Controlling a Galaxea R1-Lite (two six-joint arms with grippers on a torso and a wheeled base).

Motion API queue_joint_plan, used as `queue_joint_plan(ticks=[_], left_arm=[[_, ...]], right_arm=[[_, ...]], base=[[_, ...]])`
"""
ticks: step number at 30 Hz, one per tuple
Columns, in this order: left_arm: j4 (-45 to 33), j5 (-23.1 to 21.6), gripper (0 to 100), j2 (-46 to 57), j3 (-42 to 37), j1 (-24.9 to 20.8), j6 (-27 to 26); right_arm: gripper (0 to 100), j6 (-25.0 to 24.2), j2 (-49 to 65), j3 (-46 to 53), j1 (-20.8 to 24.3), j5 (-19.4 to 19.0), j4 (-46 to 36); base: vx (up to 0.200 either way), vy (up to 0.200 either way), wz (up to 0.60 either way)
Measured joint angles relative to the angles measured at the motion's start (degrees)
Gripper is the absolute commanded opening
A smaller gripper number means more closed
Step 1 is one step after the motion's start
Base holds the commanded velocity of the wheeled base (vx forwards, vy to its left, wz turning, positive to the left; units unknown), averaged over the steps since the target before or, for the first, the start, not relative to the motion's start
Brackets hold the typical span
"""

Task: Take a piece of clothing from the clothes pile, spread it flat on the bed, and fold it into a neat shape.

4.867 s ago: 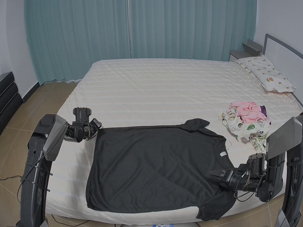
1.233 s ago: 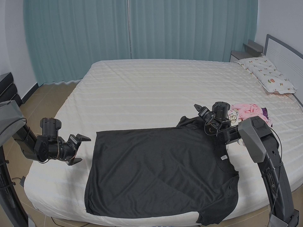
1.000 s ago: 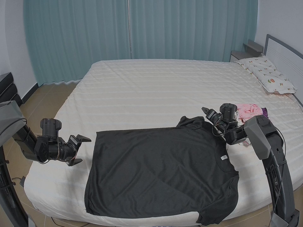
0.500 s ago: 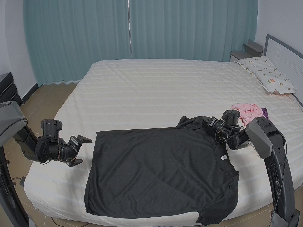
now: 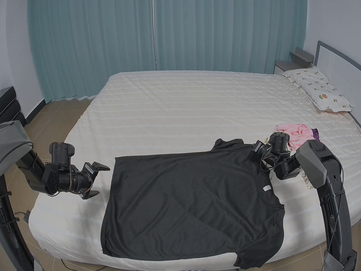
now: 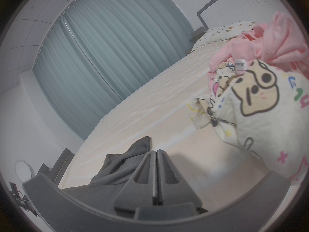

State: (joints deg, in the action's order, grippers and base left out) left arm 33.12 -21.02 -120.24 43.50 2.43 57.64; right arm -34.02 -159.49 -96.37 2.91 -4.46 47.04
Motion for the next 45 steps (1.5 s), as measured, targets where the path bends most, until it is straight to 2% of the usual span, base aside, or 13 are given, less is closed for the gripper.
queue_joint_plan(ticks=[8,9,17,23,31,35,37,42,45], left_arm=[[0.00,0.00,100,0.00,0.00,0.00,0.00],[-0.01,0.00,100,0.00,0.00,0.00,0.00],[-0.01,-0.16,100,0.00,-0.01,0.00,-0.07],[-0.01,-0.16,100,0.15,-0.33,-0.22,-0.09],[0.00,-0.13,100,1.66,-1.44,-1.05,-0.73],[0.00,-0.16,100,3.15,-3.21,-1.63,-2.62],[0.00,-0.16,100,3.56,-4.02,-1.77,-3.36],[1.88,-0.17,100,5.33,-9.11,-2.35,-7.72],[5.68,0.06,100,6.12,-14.90,-3.02,-12.26]], right_arm=[[0,0.09,0.98,1.99,-0.80,0.09,0.50],[100,0.09,1.02,1.99,-0.83,0.09,0.52],[100,0.06,1.99,3.27,-0.60,-0.07,3.51],[100,-0.21,5.94,10.46,-0.66,-0.27,5.18],[100,-1.41,14.75,30.94,-0.11,-0.35,11.64],[100,-3.12,19.97,44.12,0.72,-0.46,17.71],[100,-3.72,21.24,47.60,0.94,-0.49,19.41],[100,-6.46,25.83,61.70,2.05,-0.57,27.70],[100,-10.09,27.88,71.07,2.82,-0.66,35.69]], base=[[0.000,0.000,0.00],[0.000,0.000,0.00],[0.000,0.000,0.00],[0.000,0.000,0.00],[-0.200,0.000,0.00],[-0.200,0.000,0.00],[-0.200,0.000,0.00],[-0.160,0.000,0.00],[0.000,0.000,0.00]])
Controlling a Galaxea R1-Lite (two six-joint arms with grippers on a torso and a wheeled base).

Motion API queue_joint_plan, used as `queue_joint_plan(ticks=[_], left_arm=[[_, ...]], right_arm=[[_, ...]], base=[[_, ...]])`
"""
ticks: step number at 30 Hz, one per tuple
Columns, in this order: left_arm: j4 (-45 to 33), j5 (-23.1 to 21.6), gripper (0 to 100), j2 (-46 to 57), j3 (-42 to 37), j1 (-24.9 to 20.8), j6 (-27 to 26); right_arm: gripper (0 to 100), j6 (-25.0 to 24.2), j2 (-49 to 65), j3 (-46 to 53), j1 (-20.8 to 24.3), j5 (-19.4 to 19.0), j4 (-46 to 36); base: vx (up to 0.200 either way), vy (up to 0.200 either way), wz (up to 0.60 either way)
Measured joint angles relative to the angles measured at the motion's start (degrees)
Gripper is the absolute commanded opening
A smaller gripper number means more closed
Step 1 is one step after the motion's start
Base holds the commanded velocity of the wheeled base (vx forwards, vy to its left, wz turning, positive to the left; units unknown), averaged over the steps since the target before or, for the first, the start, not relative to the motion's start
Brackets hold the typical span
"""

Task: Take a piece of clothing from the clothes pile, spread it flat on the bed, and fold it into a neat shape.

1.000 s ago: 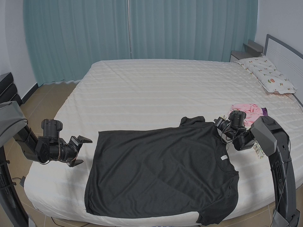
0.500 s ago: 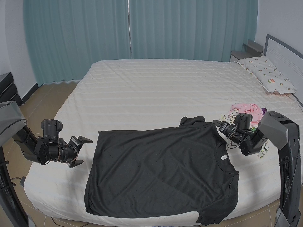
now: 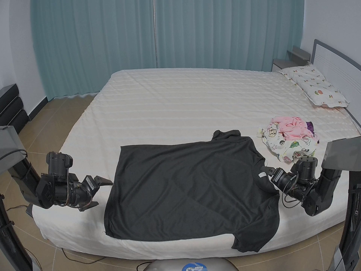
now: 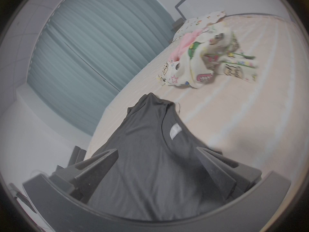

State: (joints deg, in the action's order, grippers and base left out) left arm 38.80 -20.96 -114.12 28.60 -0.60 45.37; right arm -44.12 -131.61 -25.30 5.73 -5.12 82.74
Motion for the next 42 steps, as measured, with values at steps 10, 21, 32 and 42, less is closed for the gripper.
queue_joint_plan(ticks=[10,21,32,42], left_arm=[[9.05,12.59,100,-4.40,-8.70,-6.36,-5.08],[14.76,15.87,100,-11.11,-7.63,-9.42,-4.95],[15.27,17.92,0,-13.89,-4.66,-11.12,-4.89],[15.38,24.59,0,-15.98,-4.51,-12.68,-4.71]], right_arm=[[100,-5.47,0.90,10.47,1.13,-0.78,6.24],[100,-5.80,0.71,10.97,1.71,-0.93,6.24],[100,-5.80,0.74,10.78,1.71,-0.90,6.24],[100,-5.78,0.68,10.84,1.71,-0.90,6.24]], base=[[0.000,0.000,0.00],[0.000,0.000,0.00],[0.000,0.000,0.00],[0.000,0.000,0.00]])
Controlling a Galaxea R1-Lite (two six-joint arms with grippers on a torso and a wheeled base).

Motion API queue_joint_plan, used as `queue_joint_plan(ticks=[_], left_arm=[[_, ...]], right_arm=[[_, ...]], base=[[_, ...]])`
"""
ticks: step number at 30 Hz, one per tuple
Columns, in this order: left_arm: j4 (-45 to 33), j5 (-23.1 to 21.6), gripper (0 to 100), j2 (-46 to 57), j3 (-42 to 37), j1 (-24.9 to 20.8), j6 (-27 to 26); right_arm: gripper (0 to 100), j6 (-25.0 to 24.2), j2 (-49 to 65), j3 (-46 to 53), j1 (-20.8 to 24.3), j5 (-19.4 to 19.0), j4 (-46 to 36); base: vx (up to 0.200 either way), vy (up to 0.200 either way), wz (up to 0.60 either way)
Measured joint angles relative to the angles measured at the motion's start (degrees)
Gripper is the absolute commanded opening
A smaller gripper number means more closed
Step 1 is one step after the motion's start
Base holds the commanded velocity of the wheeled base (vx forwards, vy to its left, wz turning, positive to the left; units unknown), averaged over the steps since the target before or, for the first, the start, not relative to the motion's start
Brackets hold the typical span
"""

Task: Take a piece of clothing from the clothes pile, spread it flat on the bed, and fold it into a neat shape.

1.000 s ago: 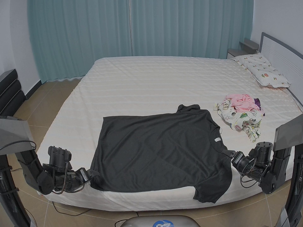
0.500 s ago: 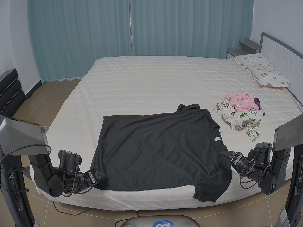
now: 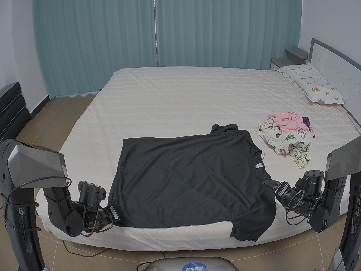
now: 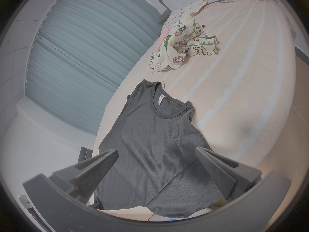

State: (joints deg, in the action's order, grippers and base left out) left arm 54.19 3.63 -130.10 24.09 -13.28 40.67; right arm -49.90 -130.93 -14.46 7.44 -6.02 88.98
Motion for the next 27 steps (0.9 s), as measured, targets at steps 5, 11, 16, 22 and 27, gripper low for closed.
queue_joint_plan(ticks=[5,11,16,22,27], left_arm=[[-0.11,-0.30,0,0.11,-0.61,0.27,0.30],[-0.66,-1.94,0,0.46,0.71,0.83,0.49],[-0.51,-4.07,0,0.79,0.77,0.72,2.44],[-0.22,-9.02,0,2.21,0.16,0.93,5.23],[-0.16,-13.02,0,3.83,-0.37,1.93,8.92]], right_arm=[[100,0.26,-0.20,0.38,0.00,0.00,0.00],[100,3.69,-0.91,1.37,-0.28,-0.21,0.00],[100,7.89,-1.40,2.91,-1.38,-3.25,0.00],[100,11.67,-3.30,2.80,-3.91,-5.44,0.04],[100,14.43,-6.50,0.85,-4.61,-5.94,-0.02]], base=[[0.000,0.000,0.00],[0.000,0.000,0.00],[0.000,0.000,0.00],[0.000,0.000,0.00],[0.000,0.000,0.00]])
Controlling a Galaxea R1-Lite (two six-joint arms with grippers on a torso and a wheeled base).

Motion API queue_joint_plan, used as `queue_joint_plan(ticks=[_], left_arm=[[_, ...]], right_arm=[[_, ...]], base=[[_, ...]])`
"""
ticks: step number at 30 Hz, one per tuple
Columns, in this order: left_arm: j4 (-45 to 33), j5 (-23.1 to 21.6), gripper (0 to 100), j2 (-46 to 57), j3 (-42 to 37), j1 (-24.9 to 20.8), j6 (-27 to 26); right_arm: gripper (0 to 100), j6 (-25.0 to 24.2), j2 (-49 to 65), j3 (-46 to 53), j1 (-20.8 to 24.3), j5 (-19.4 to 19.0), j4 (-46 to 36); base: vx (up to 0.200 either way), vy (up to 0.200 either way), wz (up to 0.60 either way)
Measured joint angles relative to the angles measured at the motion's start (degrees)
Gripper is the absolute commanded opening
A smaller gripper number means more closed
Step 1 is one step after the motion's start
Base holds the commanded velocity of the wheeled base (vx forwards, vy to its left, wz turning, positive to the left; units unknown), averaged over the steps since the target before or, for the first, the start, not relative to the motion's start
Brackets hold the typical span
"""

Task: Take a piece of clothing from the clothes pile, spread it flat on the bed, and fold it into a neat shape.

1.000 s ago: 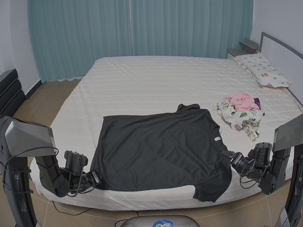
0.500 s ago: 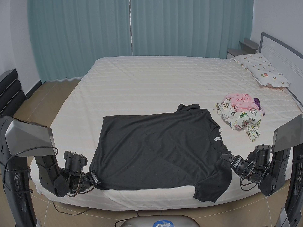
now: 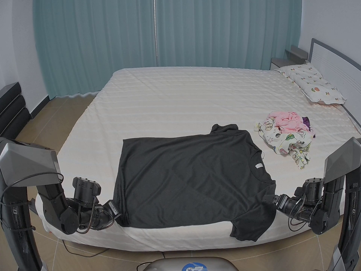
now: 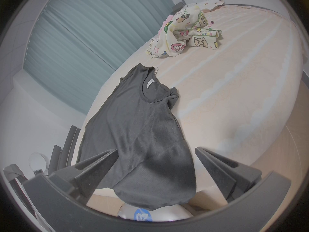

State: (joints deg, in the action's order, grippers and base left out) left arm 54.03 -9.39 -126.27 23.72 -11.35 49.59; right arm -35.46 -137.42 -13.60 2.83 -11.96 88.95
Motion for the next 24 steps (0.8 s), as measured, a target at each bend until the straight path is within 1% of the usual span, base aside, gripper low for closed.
queue_joint_plan(ticks=[5,6,11,14,19,22,24], left_arm=[[0.02,-0.46,0,1.02,-0.18,0.55,0.33],[0.00,-0.46,0,1.13,-0.20,0.59,0.35],[0.00,-0.46,0,1.38,-0.20,0.69,0.46],[0.00,-0.44,0,1.44,-0.13,0.74,0.72],[0.05,-0.16,0,1.46,0.22,0.88,2.28],[0.05,-0.02,0,1.49,0.33,0.94,2.83],[0.09,0.09,0,1.52,0.52,1.01,3.28]], right_arm=[[100,0.55,-1.77,-2.57,-0.66,-0.29,0.02],[0,0.65,-2.16,-3.21,-0.66,-0.29,0.06],[0,1.08,-3.32,-5.71,-0.83,-0.40,0.02],[0,1.11,-3.56,-7.67,-1.15,-1.34,0.00],[0,1.08,-3.47,-11.39,-1.57,-2.10,-0.02],[0,1.08,-3.45,-13.37,-1.79,-2.90,-0.02],[0,1.11,-3.43,-16.08,-1.95,-4.46,-0.68]], base=[[0.000,0.000,0.00],[0.000,0.000,0.00],[0.000,0.000,0.00],[0.000,0.000,0.00],[0.000,0.000,0.00],[0.000,0.000,0.00],[0.000,0.000,0.00]])
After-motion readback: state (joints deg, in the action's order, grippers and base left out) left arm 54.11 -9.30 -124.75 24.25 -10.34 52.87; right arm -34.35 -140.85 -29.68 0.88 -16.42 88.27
